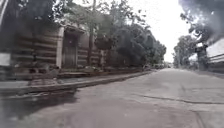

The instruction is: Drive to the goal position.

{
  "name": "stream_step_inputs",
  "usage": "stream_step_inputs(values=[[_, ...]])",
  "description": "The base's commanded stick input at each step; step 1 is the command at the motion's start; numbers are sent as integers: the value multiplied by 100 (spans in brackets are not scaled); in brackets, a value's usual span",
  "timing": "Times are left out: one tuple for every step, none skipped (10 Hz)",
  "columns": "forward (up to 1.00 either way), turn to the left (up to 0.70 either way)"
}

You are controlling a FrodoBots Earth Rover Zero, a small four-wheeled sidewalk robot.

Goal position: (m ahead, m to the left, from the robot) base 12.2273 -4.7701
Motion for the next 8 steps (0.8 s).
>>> stream_step_inputs(values=[[70, -5], [70, 0], [70, 0], [70, 0], [70, 0], [70, 0], [70, 0], [70, 0]])
